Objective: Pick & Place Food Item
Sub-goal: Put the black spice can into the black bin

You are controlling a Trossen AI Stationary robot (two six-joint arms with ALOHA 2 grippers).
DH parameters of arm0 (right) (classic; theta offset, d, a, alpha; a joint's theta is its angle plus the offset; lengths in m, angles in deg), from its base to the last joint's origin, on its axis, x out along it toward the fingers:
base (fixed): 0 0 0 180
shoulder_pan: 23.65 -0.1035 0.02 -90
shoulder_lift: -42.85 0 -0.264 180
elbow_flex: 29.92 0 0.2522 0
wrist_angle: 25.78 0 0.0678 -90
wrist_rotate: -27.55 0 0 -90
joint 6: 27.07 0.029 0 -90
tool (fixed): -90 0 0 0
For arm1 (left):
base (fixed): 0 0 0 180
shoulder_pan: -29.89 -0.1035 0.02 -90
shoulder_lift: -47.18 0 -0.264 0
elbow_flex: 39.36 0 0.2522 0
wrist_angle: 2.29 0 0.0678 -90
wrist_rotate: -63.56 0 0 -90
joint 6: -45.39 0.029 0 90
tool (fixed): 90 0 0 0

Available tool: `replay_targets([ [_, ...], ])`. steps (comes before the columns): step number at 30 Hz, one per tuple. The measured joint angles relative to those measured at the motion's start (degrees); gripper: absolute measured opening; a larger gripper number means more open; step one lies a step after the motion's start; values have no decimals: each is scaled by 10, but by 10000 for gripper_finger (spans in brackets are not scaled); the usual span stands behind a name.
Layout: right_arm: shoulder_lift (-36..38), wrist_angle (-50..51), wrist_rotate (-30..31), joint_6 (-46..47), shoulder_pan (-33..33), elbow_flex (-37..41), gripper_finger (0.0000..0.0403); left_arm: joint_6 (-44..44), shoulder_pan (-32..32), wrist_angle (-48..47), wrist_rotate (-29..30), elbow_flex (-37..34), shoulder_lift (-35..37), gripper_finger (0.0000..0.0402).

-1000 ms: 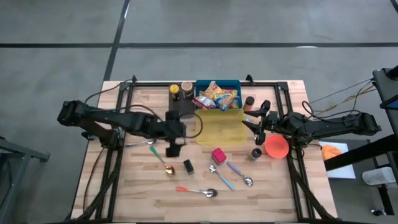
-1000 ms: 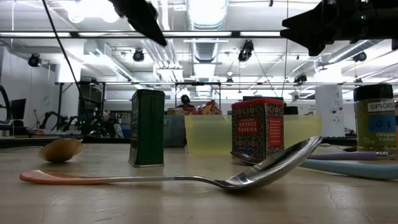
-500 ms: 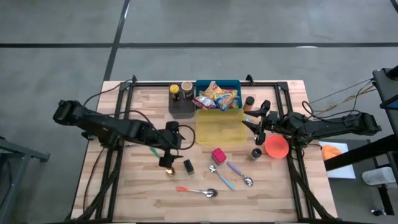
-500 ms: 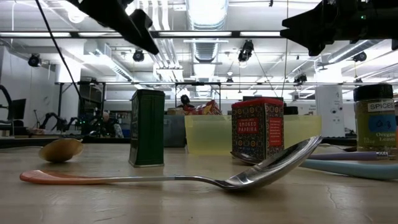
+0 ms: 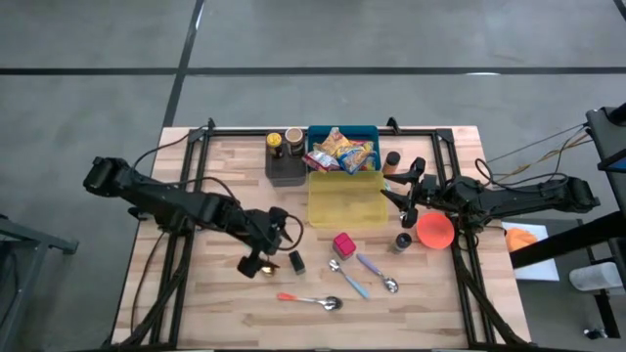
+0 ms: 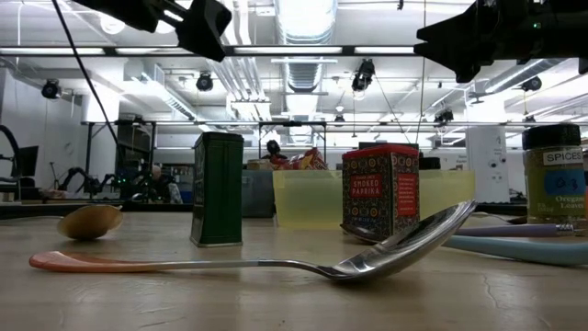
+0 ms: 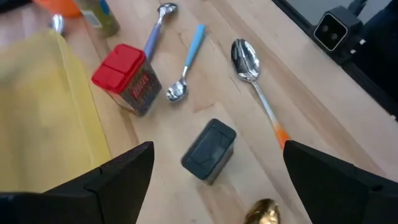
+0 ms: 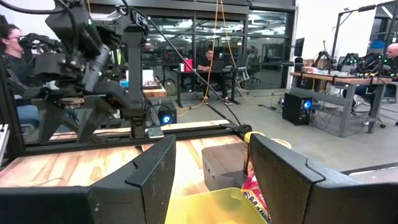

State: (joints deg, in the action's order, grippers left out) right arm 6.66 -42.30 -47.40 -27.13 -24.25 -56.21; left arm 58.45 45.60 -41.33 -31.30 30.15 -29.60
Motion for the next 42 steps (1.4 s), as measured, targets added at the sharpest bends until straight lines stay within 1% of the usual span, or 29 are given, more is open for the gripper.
replay_targets([
  [7,0,0,0,0,0,0,203,84,0,30,-54,0,-42,358],
  [21,0,0,0,0,0,0,203,149,0,109,-62,0,-118,358],
  [28,0,0,0,0,0,0,203,145,0,121,-67,0,-154,358],
  [36,0,0,0,0,0,0,203,120,-20,116,-50,-1,-177,358],
  [39,0,0,0,0,0,0,203,115,-30,119,-50,-12,-178,358],
  [42,0,0,0,0,0,0,203,90,-40,122,-50,-28,-179,358],
])
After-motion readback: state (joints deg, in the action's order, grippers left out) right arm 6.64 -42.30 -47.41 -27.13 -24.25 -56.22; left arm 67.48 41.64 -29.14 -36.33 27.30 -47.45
